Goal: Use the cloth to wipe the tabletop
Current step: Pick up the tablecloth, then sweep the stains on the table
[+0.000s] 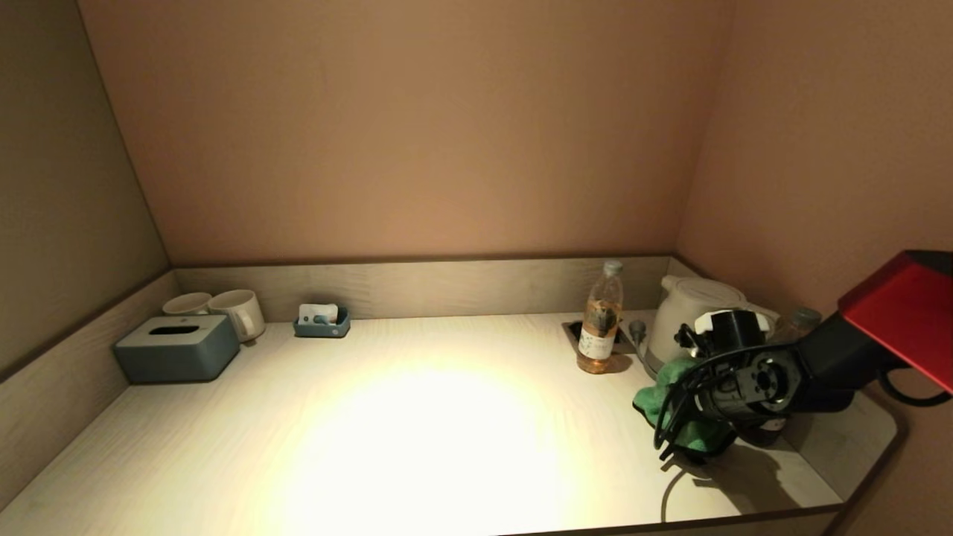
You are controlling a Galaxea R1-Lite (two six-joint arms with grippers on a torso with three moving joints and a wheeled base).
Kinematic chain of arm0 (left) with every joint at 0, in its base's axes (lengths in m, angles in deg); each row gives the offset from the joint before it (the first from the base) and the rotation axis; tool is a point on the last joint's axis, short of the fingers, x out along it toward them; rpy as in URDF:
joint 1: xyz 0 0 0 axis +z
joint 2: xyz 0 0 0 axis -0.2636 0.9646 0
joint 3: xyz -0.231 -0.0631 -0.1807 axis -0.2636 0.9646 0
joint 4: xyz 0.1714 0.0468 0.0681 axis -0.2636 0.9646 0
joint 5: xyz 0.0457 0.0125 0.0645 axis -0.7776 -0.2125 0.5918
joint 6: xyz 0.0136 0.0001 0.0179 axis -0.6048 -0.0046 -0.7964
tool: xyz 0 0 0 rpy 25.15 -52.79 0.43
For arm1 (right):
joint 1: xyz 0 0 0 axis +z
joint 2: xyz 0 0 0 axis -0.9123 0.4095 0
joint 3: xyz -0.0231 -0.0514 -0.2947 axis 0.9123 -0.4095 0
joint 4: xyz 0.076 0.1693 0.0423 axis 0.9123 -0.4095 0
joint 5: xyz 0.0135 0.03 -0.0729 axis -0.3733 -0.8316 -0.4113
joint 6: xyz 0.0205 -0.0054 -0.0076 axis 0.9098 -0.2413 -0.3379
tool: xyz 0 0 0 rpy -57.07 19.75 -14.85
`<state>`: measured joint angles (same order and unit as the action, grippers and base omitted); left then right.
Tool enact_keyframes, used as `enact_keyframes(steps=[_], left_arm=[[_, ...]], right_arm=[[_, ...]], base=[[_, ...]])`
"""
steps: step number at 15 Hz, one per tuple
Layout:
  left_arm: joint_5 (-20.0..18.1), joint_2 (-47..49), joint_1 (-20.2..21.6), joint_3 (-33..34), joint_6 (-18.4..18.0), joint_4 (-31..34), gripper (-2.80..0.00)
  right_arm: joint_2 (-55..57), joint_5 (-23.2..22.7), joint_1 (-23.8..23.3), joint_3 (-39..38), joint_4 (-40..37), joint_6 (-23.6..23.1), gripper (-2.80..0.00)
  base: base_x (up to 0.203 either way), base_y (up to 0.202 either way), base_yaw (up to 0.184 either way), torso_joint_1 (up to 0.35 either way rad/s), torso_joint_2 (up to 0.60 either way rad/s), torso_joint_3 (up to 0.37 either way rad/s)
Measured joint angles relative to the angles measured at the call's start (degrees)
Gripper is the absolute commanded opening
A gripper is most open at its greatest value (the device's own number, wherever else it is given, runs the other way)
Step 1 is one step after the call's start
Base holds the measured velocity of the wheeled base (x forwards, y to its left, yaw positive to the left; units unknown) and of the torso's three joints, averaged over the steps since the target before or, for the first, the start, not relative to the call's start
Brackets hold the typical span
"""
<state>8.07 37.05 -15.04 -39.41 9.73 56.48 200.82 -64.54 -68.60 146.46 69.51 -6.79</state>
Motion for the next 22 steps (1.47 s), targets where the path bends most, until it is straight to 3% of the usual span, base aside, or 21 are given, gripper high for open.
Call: enact_keyframes(steps=[4,11,17,22], left_arm=[[0.00,0.00,0.00,0.00,0.02,0.04,-2.80],[-0.02,0.00,0.00,0.00,0.00,0.00,-2.80],[-0.02,0.00,0.00,0.00,-0.02,0.00,-2.80],[-0.04,0.00,0.00,0.00,0.02,0.04,-2.80]], right_arm=[[-6.99,-0.29,4.29,-0.84,-0.49,0.38,-2.80],[-16.62,0.28,23.12,5.35,-3.96,0.71,-2.80],[-10.10,1.14,34.03,18.30,-8.59,0.79,-2.80],[-2.67,2.14,39.08,24.52,-9.06,0.57,-2.80]], base=[[0.000,0.000,0.000,0.000,0.00,0.000],[0.000,0.000,0.000,0.000,0.00,0.000],[0.000,0.000,0.000,0.000,0.00,0.000],[0.000,0.000,0.000,0.000,0.00,0.000]])
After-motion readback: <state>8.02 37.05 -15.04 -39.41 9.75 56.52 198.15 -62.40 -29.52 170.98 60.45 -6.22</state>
